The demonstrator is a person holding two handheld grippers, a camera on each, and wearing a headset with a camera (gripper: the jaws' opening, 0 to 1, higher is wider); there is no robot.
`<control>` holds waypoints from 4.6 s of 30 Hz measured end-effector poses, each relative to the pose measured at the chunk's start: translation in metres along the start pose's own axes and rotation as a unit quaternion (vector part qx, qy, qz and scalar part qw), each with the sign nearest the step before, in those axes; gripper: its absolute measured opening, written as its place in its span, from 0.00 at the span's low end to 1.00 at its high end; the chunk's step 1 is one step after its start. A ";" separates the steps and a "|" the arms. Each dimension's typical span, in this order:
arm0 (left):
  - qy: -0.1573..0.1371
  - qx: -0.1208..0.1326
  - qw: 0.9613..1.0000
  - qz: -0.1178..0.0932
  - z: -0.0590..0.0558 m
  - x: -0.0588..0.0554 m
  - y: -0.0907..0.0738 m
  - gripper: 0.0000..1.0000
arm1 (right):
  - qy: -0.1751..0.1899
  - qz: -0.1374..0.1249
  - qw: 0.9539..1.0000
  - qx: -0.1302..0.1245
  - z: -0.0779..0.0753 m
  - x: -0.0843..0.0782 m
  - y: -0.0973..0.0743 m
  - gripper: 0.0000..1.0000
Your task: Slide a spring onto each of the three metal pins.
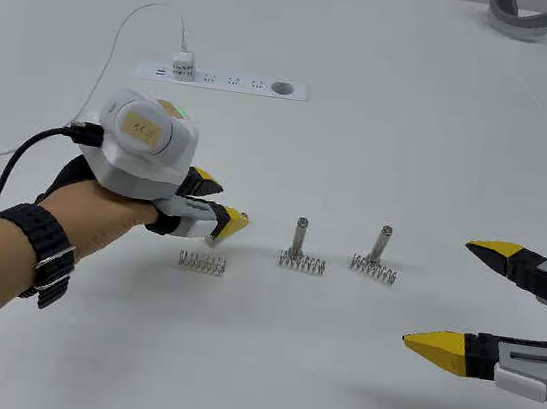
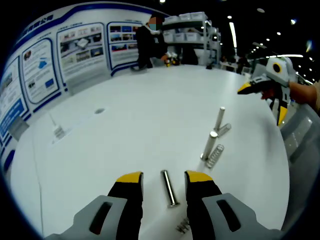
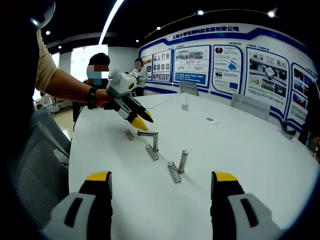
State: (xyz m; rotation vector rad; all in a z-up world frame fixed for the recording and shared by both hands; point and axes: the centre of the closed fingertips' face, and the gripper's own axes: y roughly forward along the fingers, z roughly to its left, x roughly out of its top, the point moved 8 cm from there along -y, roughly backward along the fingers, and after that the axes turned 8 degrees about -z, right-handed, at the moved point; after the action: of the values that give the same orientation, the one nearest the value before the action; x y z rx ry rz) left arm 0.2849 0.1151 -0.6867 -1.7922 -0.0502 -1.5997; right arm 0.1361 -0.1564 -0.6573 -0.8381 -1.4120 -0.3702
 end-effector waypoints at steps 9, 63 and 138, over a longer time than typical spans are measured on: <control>0.005 0.001 1.000 0.026 -0.001 -0.002 0.009 0.27 | 0.000 0.001 1.000 -0.001 0.000 -0.001 -0.001 0.82; 0.000 0.013 0.994 0.109 0.003 -0.006 0.029 0.12 | 0.005 0.006 1.000 0.001 0.000 -0.005 -0.002 0.82; -0.090 0.042 0.995 0.029 -0.003 0.005 -0.031 0.07 | -0.001 0.009 1.000 0.018 0.008 0.001 0.003 0.81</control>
State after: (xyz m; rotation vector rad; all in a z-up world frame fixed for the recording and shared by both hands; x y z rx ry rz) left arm 0.2687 0.1339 -0.6677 -1.8516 -0.1453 -1.3715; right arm 0.1325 -0.1487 -0.6574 -0.8210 -1.4082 -0.3293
